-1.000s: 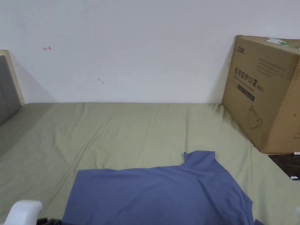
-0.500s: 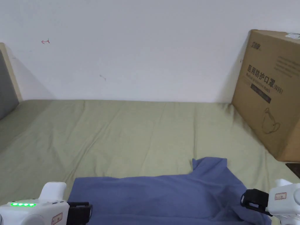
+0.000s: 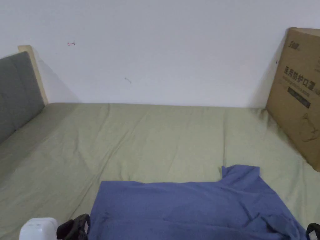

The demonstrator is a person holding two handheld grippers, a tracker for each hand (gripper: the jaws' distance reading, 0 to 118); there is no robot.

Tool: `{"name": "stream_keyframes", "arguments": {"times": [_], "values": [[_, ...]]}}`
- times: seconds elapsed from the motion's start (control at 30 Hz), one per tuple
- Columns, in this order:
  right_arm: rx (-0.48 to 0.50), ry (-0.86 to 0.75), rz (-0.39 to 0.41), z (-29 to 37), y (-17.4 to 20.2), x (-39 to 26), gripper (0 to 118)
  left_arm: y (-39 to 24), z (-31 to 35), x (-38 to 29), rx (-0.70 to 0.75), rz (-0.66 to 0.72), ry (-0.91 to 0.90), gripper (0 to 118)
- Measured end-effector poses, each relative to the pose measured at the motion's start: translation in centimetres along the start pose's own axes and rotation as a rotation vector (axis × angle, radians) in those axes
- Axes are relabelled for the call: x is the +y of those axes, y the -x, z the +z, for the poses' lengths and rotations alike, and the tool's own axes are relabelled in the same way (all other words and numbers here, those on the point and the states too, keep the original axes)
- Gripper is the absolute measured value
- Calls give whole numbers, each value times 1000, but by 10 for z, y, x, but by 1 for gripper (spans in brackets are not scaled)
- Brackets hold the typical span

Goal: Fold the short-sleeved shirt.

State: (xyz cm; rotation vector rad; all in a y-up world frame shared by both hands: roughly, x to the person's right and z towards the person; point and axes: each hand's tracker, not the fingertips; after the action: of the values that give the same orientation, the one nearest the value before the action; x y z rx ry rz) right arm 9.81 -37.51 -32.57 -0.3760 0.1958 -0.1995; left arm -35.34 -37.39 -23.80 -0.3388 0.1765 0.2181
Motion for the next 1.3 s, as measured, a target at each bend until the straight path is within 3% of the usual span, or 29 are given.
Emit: {"name": "stream_keyframes", "arguments": {"times": [0.07,0.1,0.2,0.3,0.4,0.43,0.5,0.53,0.6,0.73,0.8,0.87,0.93,0.97,1.0,1.07,1.1,1.13,1.17,1.2,1.23,1.27,1.3], "values": [[63,33,-89,1,-2,0,0,3,9,1,-46,35,20,0],[80,55,-83,-2,-2,2,0,4,9,3,-41,26,28,0],[43,73,36,-6,1,6,0,10,-3,13,36,-39,125,0],[63,99,-12,-9,-1,8,0,34,-64,19,88,26,472,0],[82,160,-59,-11,-3,2,0,62,-121,-9,6,96,745,3],[82,175,-56,-13,-3,1,0,63,-128,-18,-3,124,776,26],[74,194,-42,-11,-4,-2,0,68,-144,-32,49,144,792,111],[71,201,-37,-10,-6,-3,0,70,-153,-40,77,144,811,115],[68,212,-35,-8,-11,-3,0,73,-160,-52,100,132,814,108],[37,238,-6,-11,-19,-2,0,82,-187,-81,100,121,837,116],[15,248,-10,-15,-25,0,0,69,-190,-89,109,-3,842,111],[-1,251,-14,-22,-35,2,0,57,-191,-98,115,-144,847,94],[-62,264,-4,-32,-49,3,0,71,-194,-85,71,-171,771,80],[-92,283,0,-39,-57,3,0,57,-185,-85,38,-187,739,54],[-114,315,-5,-48,-66,2,0,47,-178,-86,30,-199,719,8],[-127,392,-42,-69,-85,-2,1,59,-188,-89,-47,-144,720,7],[-109,432,-70,-79,-93,-4,18,19,-136,-71,-51,-118,728,7],[-81,468,-100,-92,-103,-8,51,14,-126,-70,-33,-119,721,7],[-79,518,-120,-105,-110,-12,91,10,-117,-69,-17,-115,701,7],[-91,580,-142,-119,-117,-16,118,7,-108,-69,-1,-121,679,7],[-118,652,-149,-134,-122,-22,117,16,-122,-60,12,-127,668,7],[-170,621,-183,-137,-129,-29,117,13,-118,-60,24,-129,663,7],[-123,665,-178,-145,-133,-37,117,8,-114,-60,29,-126,664,7]]}}
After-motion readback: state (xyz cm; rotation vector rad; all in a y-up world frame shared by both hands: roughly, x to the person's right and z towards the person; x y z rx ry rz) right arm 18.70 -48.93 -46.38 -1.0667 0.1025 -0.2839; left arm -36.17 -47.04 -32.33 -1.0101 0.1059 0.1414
